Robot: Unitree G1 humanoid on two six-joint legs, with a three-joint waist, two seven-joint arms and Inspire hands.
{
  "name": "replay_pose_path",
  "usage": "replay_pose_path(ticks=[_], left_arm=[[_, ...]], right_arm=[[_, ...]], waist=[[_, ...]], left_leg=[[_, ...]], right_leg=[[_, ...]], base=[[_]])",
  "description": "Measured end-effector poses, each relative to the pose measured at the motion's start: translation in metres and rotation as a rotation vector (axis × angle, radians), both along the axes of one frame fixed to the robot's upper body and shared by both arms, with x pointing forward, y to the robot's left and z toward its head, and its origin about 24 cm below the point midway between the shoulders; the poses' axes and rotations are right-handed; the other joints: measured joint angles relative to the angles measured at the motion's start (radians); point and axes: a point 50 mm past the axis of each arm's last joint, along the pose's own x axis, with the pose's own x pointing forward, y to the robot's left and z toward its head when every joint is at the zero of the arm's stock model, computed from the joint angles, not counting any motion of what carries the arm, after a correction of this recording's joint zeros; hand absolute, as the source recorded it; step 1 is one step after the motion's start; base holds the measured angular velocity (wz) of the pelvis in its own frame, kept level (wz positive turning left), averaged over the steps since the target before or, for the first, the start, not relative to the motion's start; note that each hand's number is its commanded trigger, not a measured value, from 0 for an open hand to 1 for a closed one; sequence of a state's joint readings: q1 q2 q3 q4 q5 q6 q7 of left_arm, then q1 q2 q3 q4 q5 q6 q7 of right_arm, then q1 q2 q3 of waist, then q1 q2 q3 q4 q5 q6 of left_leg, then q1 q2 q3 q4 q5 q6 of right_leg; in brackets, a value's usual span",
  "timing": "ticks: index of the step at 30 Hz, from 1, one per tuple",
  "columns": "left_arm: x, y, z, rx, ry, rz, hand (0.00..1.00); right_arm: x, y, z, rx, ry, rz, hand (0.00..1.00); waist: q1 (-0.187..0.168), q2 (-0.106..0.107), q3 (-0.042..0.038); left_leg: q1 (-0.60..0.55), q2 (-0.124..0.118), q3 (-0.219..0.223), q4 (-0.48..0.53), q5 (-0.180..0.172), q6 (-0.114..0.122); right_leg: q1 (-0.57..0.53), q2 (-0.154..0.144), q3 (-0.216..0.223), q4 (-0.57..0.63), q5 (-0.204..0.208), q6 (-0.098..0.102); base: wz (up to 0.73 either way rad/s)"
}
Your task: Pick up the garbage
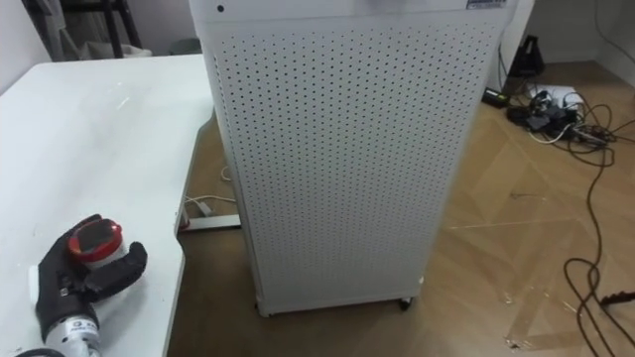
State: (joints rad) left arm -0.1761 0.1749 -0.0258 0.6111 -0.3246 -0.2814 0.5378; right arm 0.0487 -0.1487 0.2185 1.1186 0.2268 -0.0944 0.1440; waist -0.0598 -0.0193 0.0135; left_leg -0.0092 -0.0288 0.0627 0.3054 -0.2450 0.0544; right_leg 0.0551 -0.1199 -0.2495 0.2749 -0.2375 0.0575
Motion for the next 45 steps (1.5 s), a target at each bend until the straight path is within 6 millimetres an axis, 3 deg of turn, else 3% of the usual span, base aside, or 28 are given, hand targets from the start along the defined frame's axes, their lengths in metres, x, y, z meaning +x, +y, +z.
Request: replay_pose_path(ticks=[10, 22, 28, 33, 39, 41, 45], left_arm=[[0.0, 0.006, -0.003, -0.003, 0.021, 0.031, 1.0], [0.012, -0.008, 0.001, -0.027, 0.001, -0.033, 1.0], [0.024, -0.051, 0.019, -0.076, -0.093, -0.234, 1.0], [0.029, -0.081, 0.036, -0.11, -0.181, -0.4, 1.0], [0.031, -0.092, 0.045, -0.12, -0.232, -0.507, 1.0], [0.029, -0.095, 0.051, -0.119, -0.258, -0.534, 1.0], [0.025, -0.111, 0.054, -0.117, -0.272, -0.626, 1.0]], right_arm=[[0.001, 0.0, 0.0, 0.001, -0.003, 0.0, 1.0], [0.007, 0.004, 0.001, -0.014, -0.017, 0.015, 1.0], [0.024, 0.009, 0.005, -0.014, -0.055, 0.045, 1.0], [0.048, 0.015, 0.014, -0.034, -0.13, 0.068, 1.0], [0.063, 0.016, 0.022, -0.052, -0.198, 0.053, 1.0], [0.071, 0.017, 0.027, -0.043, -0.234, 0.046, 1.0], [0.086, 0.018, 0.034, -0.047, -0.273, 0.061, 1.0]], waist=[[-0.019, 0.004, 0.0029], [-0.011, 0.007, 0.004], [0.009, 0.001, 0.0022], [0.017, -0.008, 0.0079], [0.038, -0.011, 0.0109], [0.04, -0.006, 0.0112], [0.041, 0.008, 0.0117]], left_leg=[[-0.001, 0.0, 0.0, 0.0, 0.0, 0.0], [-0.018, 0.001, 0.003, -0.001, 0.0, 0.0], [-0.05, -0.001, 0.014, 0.01, 0.002, 0.004], [-0.086, 0.0, 0.034, 0.048, 0.002, 0.004], [-0.1, -0.001, 0.061, 0.06, 0.001, 0.007], [-0.117, 0.002, 0.061, 0.068, -0.008, 0.02], [-0.133, 0.003, 0.061, 0.067, -0.008, 0.025]], right_leg=[[-0.001, 0.0, 0.001, 0.001, 0.0, 0.0], [-0.015, 0.001, 0.006, 0.004, 0.0, 0.0], [-0.072, -0.008, 0.019, 0.045, 0.0, 0.0], [-0.154, -0.037, 0.02, 0.168, 0.0, 0.0], [-0.178, -0.048, 0.024, 0.186, -0.001, 0.0], [-0.176, -0.039, 0.023, 0.155, -0.001, 0.001], [-0.172, -0.026, 0.022, 0.12, 0.005, 0.004]], base=[[0.0], [0.0], [-0.06], [-0.14], [-0.07], [-0.05], [-0.01]])
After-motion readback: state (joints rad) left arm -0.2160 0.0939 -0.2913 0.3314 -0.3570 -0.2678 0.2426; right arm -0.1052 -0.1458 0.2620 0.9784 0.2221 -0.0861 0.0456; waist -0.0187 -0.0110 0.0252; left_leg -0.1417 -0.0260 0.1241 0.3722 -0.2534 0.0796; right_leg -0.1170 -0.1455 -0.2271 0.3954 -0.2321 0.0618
